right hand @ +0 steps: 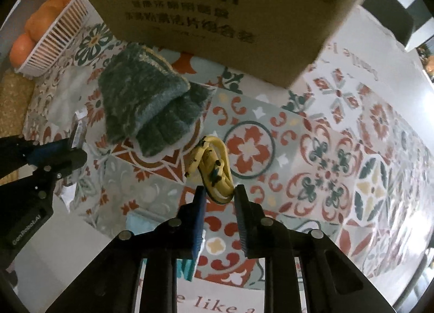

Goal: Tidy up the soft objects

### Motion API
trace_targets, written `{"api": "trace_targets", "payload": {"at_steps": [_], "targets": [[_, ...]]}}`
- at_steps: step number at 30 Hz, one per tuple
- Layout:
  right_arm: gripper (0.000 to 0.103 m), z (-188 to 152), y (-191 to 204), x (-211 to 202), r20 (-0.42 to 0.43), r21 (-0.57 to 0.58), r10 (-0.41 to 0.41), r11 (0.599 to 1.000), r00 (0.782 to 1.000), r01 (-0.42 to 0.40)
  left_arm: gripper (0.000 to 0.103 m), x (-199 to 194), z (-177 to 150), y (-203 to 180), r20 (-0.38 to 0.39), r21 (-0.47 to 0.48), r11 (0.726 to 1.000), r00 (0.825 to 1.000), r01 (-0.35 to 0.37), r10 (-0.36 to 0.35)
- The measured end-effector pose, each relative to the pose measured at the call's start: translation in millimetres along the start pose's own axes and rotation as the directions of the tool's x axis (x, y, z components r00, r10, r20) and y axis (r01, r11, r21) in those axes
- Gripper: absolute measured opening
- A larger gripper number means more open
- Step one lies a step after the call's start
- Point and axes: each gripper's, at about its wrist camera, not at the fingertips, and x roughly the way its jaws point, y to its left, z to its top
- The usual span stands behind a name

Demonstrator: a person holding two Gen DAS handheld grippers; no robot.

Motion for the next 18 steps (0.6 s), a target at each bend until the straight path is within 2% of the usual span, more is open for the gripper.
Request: {"api": "trace_targets", "payload": {"at_steps": [4,7,10,13,18], "targets": [[0.023,-17,-9,-12,0.025,0.021,0.018,1.0,1.0,-0.018,0.018,-7,-7,-13,0.007,0.011,1.0,1.0,-0.001,0.001],[0.022,-31,-12,-29,0.071,0.028,0.023,0.999,0.997,-0.026,0.018,-21,-4,-16,0.047,0.022,1.0,0.999,-0.002,0.001],[0.02,-41,-11,-48,0.118,0.035,0.032,0.999,0.993,-0.036,0.018,-39,-5,-20,0.1,0.038,0.998,0.994,-0.04,0.036],[0.009,-41,-23,-61,0.15,0.045,0.042,0.998,0.988,-0.049,0.018,-50,-3,-25,0.126,0.047,0.997,0.991,-0.055,0.049],[0.009,-36,-41,-64,0.159,0.075,0.051,0.995,0.986,-0.064,0.018,-55,-4,-24,0.125,0.058,0.996,0.991,-0.062,0.054]]}}
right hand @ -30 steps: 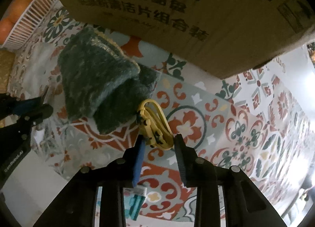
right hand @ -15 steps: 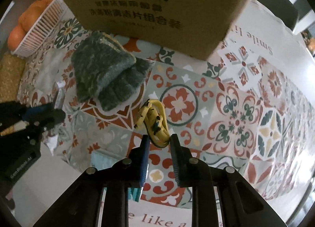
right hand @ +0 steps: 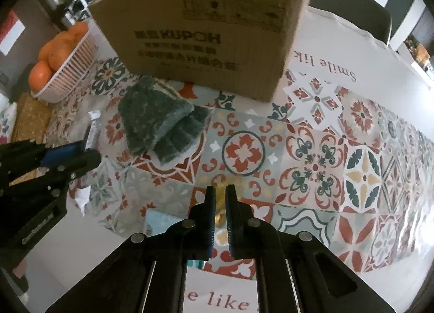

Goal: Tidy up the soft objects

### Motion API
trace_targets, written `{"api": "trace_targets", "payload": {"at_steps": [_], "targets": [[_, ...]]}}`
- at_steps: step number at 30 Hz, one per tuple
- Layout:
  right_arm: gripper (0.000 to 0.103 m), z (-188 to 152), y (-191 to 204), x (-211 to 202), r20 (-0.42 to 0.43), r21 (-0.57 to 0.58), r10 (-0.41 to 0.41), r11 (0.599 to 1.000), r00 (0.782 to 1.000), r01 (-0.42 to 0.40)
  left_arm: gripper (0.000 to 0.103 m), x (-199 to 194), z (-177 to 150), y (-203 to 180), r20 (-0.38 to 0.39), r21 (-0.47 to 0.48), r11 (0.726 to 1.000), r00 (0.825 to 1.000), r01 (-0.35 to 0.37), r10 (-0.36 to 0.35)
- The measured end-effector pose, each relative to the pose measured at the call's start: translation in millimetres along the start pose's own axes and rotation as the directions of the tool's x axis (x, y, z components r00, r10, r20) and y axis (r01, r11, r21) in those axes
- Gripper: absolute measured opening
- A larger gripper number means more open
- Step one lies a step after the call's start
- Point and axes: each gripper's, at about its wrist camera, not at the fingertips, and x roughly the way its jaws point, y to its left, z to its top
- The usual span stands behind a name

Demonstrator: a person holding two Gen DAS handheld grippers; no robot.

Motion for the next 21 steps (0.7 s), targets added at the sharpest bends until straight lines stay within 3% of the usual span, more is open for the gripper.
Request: {"api": "trace_targets", "payload": {"at_steps": [5,7,9,13,21], "targets": [[0.013,7,4,19,-0.021,0.0,-0.006,1.0,1.0,0.006,0.018,15,2,-4,-0.018,-0.017,1.0,1.0,0.012,-0.013],[0.031,6,-1,18,-0.006,0.035,-0.002,0.999,1.0,0.002,0.018,16,2,-5,-0.017,-0.015,1.0,1.0,0.015,-0.015],[0.063,5,-6,17,-0.004,0.077,-0.039,0.996,0.999,0.039,0.018,16,3,-6,-0.012,-0.013,1.0,1.0,0.014,-0.014],[0.066,2,-14,13,0.004,0.145,-0.092,0.985,0.996,0.09,0.018,19,7,-10,-0.01,-0.01,1.0,1.0,0.023,-0.023],[0.066,-14,-35,27,-0.066,0.33,-0.037,0.942,0.997,0.056,0.018,23,11,-13,0.008,0.02,1.0,1.0,0.004,-0.004]]}}
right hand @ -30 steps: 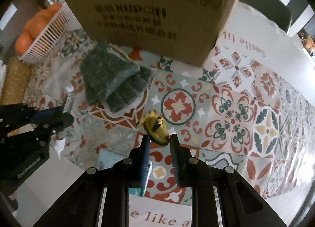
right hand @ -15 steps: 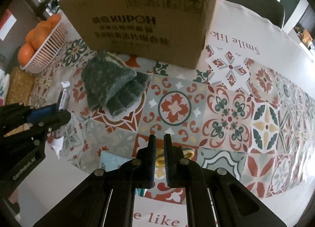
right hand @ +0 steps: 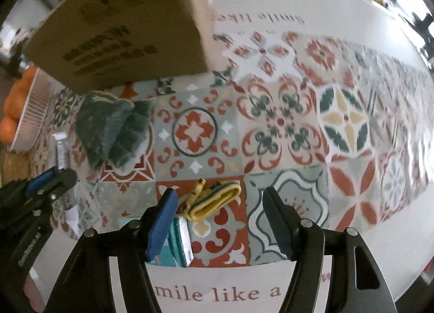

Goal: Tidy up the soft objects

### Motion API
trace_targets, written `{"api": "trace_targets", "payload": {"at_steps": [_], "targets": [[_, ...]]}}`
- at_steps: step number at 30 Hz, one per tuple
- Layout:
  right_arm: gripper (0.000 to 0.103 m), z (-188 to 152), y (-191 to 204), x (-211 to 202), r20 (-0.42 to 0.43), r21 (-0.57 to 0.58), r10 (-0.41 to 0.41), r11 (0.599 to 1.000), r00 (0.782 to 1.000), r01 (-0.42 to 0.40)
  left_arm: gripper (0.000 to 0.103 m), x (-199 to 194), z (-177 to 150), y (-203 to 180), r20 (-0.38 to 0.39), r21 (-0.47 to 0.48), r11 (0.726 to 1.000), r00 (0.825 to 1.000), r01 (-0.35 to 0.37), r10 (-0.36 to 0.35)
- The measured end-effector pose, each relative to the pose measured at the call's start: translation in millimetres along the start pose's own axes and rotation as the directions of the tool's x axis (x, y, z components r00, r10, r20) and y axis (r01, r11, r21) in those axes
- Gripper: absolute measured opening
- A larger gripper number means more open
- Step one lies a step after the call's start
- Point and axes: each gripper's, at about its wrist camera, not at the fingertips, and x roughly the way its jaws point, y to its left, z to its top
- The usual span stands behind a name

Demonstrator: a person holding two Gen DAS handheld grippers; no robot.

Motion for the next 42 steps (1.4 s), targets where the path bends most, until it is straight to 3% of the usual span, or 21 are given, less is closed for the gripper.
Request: {"api": "trace_targets", "payload": {"at_steps": [4,13,15,21,22,23,42], "targets": [[0.066,-2,-1,13,-0.012,0.038,0.026,0.999,1.0,-0.025,0.018,4,-2,4,-0.005,-0.006,1.0,1.0,-0.005,0.005],[0.061,-4,26,36,-0.041,0.008,-0.039,0.999,0.998,0.039,0.018,13,-8,19,-0.031,-0.048,0.999,0.999,-0.015,0.013],[0.051,-5,31,36,-0.03,-0.006,-0.056,0.998,0.998,0.056,0.018,14,-9,19,-0.034,-0.048,0.999,0.999,-0.018,0.017],[0.043,-7,43,39,-0.02,-0.042,-0.06,0.997,0.998,0.059,0.018,13,-10,16,-0.033,-0.052,0.999,0.999,0.001,-0.002],[0.031,-6,43,38,-0.015,-0.044,-0.049,0.998,0.999,0.048,0.018,12,-10,15,-0.03,-0.051,0.999,1.0,0.002,-0.004],[0.026,-6,45,37,-0.007,-0.049,-0.027,0.998,1.0,0.027,0.018,10,-10,15,-0.027,-0.051,0.999,1.0,0.005,-0.006],[0.024,-22,34,-19,0.081,-0.086,0.037,0.996,0.996,-0.03,0.018,-16,-5,1,0.035,-0.043,0.999,0.999,0.034,-0.032]]}}
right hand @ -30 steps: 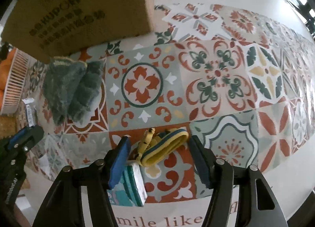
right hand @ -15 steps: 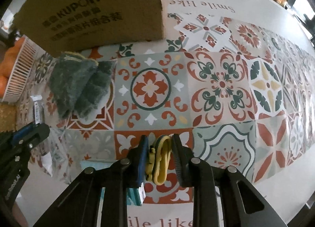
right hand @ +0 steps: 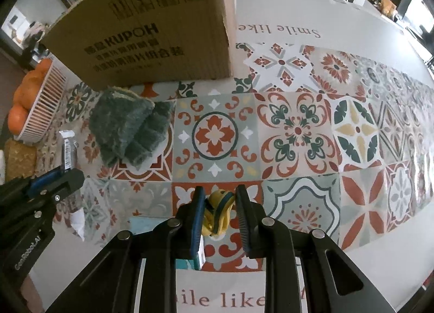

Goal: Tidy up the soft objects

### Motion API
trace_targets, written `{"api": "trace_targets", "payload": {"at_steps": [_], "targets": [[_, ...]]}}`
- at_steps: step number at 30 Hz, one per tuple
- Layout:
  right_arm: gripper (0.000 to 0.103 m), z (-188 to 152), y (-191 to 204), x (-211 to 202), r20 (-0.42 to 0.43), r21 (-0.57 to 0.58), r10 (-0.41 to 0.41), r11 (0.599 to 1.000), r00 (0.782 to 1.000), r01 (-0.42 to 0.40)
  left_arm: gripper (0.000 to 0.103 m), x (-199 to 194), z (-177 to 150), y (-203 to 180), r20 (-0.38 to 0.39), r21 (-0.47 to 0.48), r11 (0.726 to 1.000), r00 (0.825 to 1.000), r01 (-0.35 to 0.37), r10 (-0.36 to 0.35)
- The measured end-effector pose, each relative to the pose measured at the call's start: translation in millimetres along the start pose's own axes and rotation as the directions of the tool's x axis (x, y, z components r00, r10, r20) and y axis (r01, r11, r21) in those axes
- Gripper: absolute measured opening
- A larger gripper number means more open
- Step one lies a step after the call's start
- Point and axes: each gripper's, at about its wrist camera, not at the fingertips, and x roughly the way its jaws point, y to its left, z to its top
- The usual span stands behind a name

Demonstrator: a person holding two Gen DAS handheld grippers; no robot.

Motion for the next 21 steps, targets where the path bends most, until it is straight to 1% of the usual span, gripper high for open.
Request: {"api": "trace_targets", "payload": {"at_steps": [7,13,21], "targets": [[0.024,-3,-14,-7,0.028,-0.003,0.023,1.0,0.999,-0.023,0.018,-8,1,-3,0.02,0.007,1.0,1.0,0.007,-0.007],[0.024,1,-9,-19,0.064,-0.019,0.027,1.0,0.998,-0.026,0.018,-18,3,-1,0.047,0.006,1.0,0.999,0.016,-0.017],[0.024,11,4,-44,0.119,-0.058,0.053,0.997,0.991,-0.046,0.018,-43,15,3,0.11,0.01,1.0,0.994,0.017,-0.018]]}}
